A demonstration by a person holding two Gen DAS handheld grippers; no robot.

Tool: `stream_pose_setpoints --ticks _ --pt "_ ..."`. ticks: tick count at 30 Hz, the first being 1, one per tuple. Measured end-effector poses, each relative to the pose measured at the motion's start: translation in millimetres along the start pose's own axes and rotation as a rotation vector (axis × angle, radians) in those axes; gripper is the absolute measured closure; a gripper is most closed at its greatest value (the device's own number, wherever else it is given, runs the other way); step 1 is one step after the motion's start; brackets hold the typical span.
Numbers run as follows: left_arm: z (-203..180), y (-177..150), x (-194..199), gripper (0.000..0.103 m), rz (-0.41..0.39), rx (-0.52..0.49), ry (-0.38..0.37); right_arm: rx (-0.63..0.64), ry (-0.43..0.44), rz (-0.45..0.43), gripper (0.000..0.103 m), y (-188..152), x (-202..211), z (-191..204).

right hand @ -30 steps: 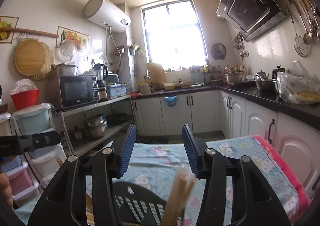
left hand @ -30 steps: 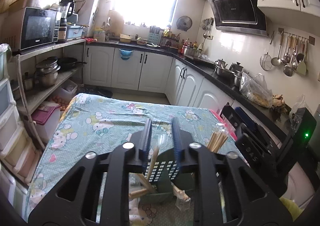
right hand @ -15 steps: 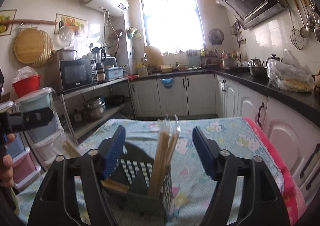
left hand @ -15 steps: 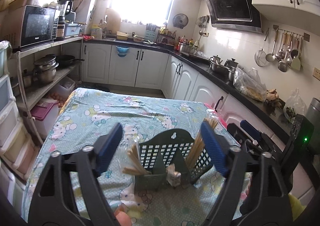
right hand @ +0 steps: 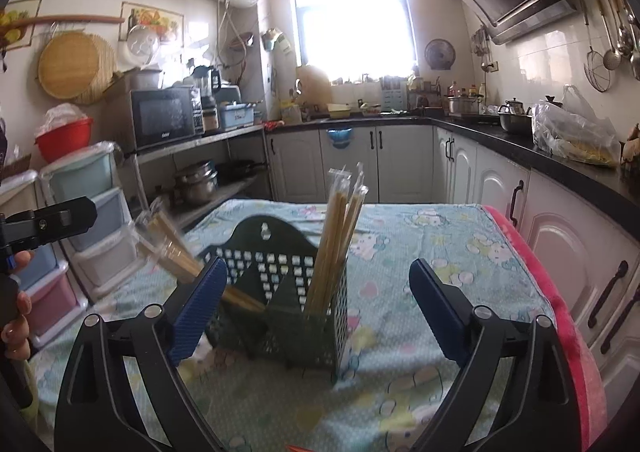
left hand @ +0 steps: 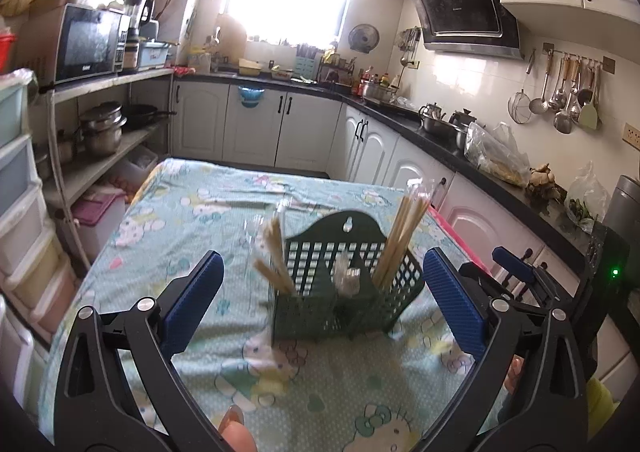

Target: Organize utensils

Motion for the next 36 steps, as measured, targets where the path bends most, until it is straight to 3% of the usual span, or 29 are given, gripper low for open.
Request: stream_pose_setpoints --ticks 9,21,31,36 --pt "7.7 -33.6 5.8 0.011 0.039 0.039 0.001 0.015 0.019 0.044 0.007 -27.7 20.6 14.4" --pt "16.1 -80.8 5.3 0.011 0.087 0.024 0.056 0.022 -0.027 0.101 0.007 -71.6 37.1 18.7" --pt "9.5 -110.6 13.3 0.011 0.018 -0.029 0.098 0.028 -0.070 0.066 0.007 -88.9 53.6 21.4" --pt "3.2 -118.5 17.3 0.011 -0.020 -0.065 0.107 0.047 -0.102 0.005 0.007 -96.8 66.5 25.4"
Point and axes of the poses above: each gripper's, at about its wrist camera, not at the fingertips, and x roughly against the way its jaws point, z to its left, y to its top, the point moved 4 cm from there along -x, roughly the way its jaws point, and after that the axes turned 3 degrees about -y, right-handed, at the moved point
